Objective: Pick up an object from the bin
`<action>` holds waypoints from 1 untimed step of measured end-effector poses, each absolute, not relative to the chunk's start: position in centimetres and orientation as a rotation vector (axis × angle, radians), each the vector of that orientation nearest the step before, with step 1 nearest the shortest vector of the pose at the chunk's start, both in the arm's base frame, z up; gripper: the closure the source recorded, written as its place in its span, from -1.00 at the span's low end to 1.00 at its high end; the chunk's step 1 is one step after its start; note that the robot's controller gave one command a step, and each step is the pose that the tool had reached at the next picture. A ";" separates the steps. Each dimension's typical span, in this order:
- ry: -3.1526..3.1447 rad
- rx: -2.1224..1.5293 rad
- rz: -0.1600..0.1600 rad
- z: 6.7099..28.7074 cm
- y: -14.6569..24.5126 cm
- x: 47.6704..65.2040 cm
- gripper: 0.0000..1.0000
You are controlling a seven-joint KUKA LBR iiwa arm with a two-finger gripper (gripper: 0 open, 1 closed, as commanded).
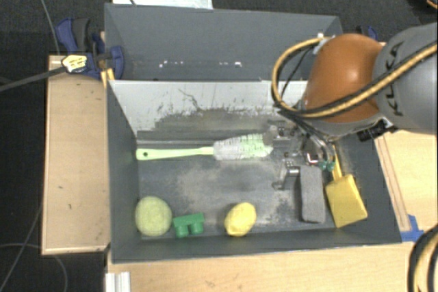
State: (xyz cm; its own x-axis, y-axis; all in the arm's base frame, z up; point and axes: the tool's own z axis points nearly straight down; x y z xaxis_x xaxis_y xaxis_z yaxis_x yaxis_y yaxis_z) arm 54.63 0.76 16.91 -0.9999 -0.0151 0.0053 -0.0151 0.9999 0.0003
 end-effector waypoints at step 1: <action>-3.145 0.023 -0.001 17.4 0.8 54.8 -1.00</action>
Offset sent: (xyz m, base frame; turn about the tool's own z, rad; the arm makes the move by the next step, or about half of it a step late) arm 0.0440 0.0687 -0.0991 -0.0660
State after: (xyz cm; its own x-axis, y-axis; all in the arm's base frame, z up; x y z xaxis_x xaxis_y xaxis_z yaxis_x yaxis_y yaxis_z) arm 54.79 0.76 17.39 -0.9999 -0.0147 -0.0032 -0.0147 0.9999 0.0004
